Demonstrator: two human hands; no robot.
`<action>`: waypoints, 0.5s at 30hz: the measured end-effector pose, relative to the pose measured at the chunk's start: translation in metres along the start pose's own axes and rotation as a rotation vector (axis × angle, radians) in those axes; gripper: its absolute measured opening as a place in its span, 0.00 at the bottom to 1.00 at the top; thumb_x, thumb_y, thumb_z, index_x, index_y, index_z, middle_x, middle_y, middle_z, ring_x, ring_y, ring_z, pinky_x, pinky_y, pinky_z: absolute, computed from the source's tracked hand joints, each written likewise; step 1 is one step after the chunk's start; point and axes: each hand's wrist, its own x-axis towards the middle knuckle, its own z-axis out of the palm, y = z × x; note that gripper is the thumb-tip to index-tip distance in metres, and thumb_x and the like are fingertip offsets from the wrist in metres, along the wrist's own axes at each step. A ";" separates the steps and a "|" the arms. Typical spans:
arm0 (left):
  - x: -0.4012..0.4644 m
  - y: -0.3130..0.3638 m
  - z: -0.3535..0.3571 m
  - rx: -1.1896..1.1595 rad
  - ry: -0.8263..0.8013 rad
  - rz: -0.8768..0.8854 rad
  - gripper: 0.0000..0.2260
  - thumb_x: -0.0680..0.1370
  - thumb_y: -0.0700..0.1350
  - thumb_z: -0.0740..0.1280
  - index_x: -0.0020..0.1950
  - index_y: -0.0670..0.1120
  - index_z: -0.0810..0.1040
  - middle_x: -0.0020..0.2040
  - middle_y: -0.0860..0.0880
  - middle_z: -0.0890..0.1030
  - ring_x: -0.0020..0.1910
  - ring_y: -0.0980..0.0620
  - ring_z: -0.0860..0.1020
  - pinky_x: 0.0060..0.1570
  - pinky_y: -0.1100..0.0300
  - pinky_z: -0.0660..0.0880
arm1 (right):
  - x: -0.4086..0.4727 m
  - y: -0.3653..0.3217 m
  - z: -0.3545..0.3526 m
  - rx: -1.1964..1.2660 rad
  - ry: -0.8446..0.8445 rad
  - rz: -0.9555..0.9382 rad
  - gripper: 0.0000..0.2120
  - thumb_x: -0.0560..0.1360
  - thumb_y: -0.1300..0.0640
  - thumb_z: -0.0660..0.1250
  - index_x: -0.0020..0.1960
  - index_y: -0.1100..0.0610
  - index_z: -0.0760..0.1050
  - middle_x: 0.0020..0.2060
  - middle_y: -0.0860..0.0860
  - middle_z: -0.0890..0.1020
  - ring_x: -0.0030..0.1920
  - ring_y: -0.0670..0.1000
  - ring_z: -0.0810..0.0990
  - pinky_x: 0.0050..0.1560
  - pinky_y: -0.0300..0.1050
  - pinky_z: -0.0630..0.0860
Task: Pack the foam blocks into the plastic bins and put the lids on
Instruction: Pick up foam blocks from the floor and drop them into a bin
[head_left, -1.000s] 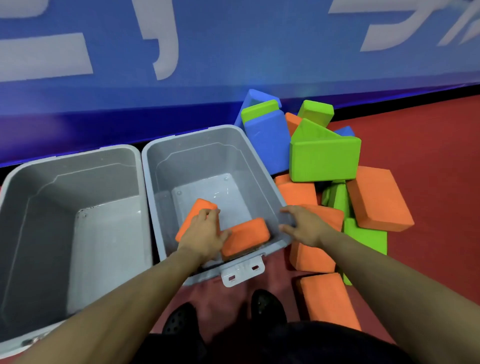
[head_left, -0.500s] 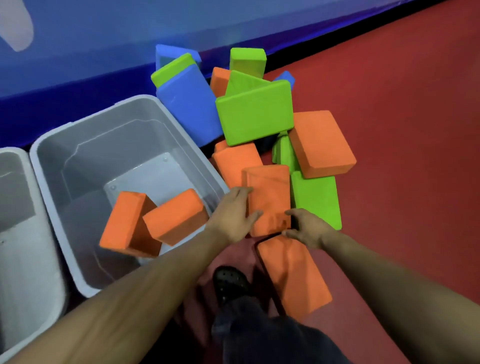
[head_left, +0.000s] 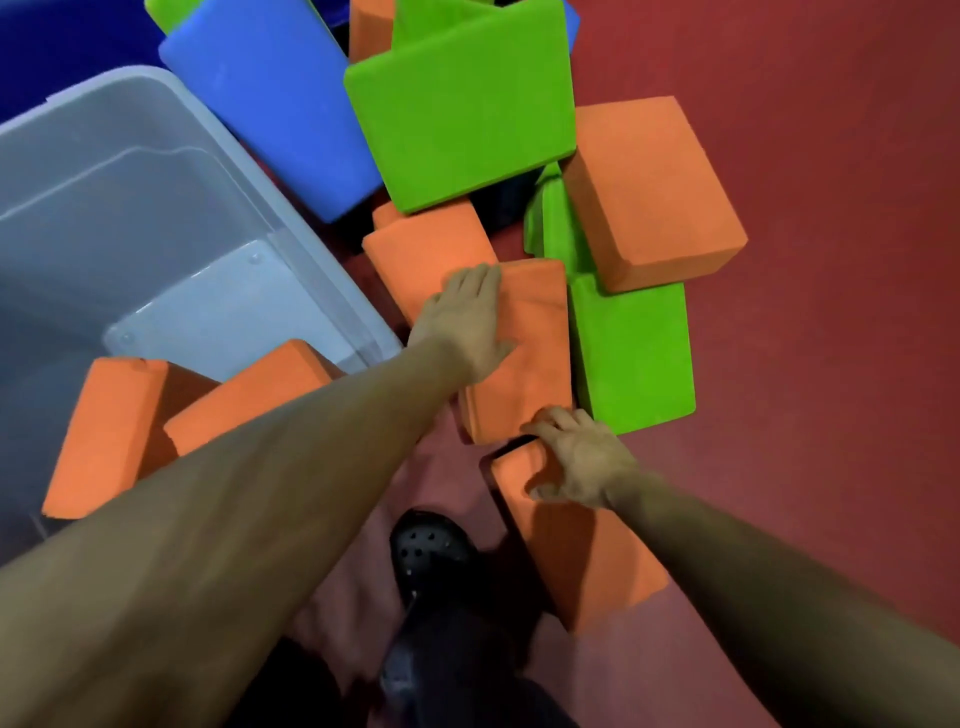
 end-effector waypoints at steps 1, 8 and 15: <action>0.001 -0.001 0.003 0.047 0.029 0.001 0.44 0.76 0.60 0.70 0.81 0.42 0.51 0.78 0.42 0.58 0.76 0.41 0.58 0.72 0.46 0.63 | 0.000 -0.001 0.002 -0.029 0.003 0.008 0.45 0.65 0.35 0.75 0.76 0.44 0.62 0.70 0.47 0.65 0.69 0.55 0.65 0.67 0.54 0.67; 0.007 -0.005 0.012 -0.047 0.004 -0.188 0.41 0.69 0.51 0.79 0.73 0.43 0.60 0.72 0.40 0.58 0.72 0.37 0.58 0.63 0.37 0.73 | 0.006 -0.002 0.008 -0.087 0.001 0.049 0.45 0.60 0.36 0.78 0.71 0.43 0.62 0.63 0.48 0.64 0.66 0.55 0.62 0.57 0.59 0.70; -0.001 0.001 0.004 -0.216 -0.068 -0.243 0.45 0.68 0.52 0.81 0.74 0.43 0.56 0.67 0.40 0.65 0.67 0.37 0.63 0.65 0.42 0.69 | 0.004 0.001 0.003 -0.085 -0.077 0.134 0.43 0.57 0.31 0.78 0.68 0.43 0.69 0.61 0.49 0.65 0.65 0.55 0.62 0.60 0.61 0.67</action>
